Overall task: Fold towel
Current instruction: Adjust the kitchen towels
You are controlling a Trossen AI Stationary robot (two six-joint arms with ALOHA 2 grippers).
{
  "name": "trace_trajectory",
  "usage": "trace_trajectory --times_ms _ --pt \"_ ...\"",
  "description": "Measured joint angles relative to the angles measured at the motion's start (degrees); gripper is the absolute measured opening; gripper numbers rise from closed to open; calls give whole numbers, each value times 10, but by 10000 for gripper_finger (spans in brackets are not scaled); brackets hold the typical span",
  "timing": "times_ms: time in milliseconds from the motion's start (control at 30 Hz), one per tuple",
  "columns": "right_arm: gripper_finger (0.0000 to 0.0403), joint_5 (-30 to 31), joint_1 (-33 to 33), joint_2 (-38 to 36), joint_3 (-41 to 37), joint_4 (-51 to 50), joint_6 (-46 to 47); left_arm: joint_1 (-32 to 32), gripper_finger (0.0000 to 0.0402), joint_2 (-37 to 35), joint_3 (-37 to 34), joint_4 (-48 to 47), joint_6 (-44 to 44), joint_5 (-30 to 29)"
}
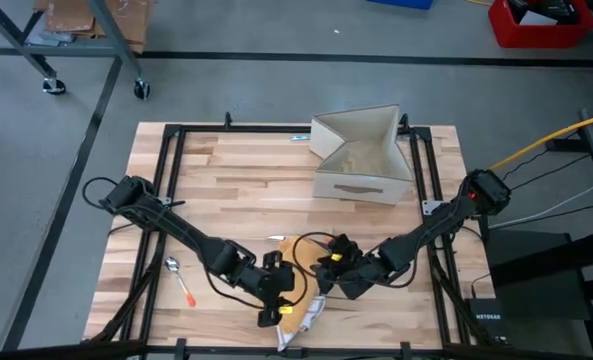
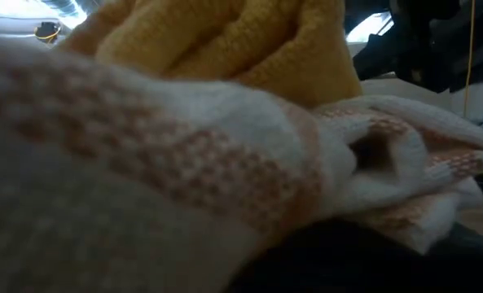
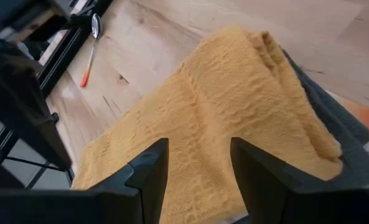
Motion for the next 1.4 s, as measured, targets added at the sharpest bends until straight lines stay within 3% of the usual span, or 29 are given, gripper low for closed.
trace_trajectory --times_ms 333,867,1133,1400 --pt "177 10 -20 29 0 40 -33 -5 154 62 -30 127 4 -4" --pt "177 -15 -53 136 3 66 -41 -20 154 161 -27 142 -12 -9" --pt "177 -7 -54 132 2 63 -47 -26 154 155 -28 145 -27 -6" --pt "177 -11 -54 77 -1 55 -65 -24 154 89 -17 134 -12 8"
